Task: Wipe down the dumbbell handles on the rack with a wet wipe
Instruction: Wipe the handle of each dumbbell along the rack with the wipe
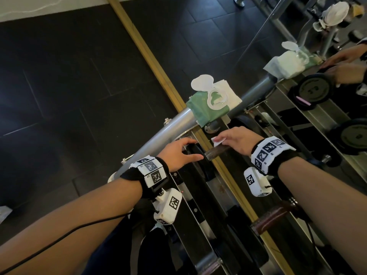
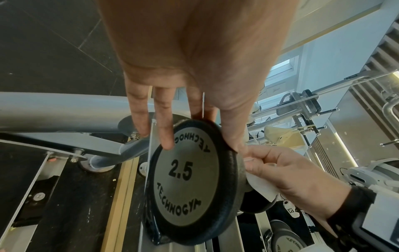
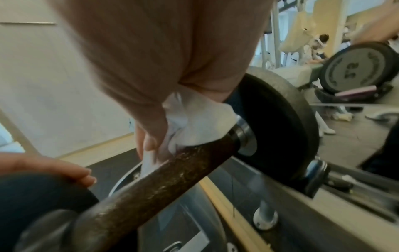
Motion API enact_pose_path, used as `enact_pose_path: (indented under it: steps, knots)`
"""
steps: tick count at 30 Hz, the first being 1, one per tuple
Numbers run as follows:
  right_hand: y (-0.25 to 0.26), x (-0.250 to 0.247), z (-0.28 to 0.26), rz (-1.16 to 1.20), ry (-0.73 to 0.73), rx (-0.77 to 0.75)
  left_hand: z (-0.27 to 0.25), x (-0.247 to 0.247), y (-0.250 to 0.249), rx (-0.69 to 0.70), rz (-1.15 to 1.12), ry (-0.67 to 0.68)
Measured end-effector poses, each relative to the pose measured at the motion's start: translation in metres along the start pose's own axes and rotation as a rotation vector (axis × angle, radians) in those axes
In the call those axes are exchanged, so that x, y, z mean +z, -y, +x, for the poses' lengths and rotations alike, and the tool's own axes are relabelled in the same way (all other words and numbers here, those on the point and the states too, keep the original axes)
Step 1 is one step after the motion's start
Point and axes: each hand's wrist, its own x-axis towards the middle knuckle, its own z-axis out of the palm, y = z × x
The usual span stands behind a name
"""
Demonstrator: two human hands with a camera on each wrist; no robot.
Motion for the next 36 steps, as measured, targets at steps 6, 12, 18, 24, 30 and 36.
enact_pose_path:
  steps: [6, 12, 18, 24, 30, 36]
  knots:
    - [0.011, 0.002, -0.001, -0.293, 0.003, -0.01, 0.002, 0.001, 0.0, -0.007, 0.006, 0.006]
    - [0.021, 0.011, 0.001, -0.161, 0.062, -0.028, 0.002, 0.003, 0.004, 0.002, 0.019, -0.01]
    - [0.009, 0.008, 0.007, -0.374, -0.042, 0.04, 0.003, 0.005, 0.006, 0.006, -0.004, -0.016]
    - [0.022, 0.028, 0.017, -0.218, 0.049, -0.022, 0.001, 0.005, 0.004, 0.018, -0.022, -0.028]
    - [0.012, 0.022, 0.002, -0.26, -0.075, -0.006, 0.0, 0.003, 0.002, -0.018, -0.004, -0.011]
    - [0.023, 0.022, -0.008, -0.325, -0.052, -0.086, -0.003, 0.002, -0.002, -0.027, 0.019, -0.001]
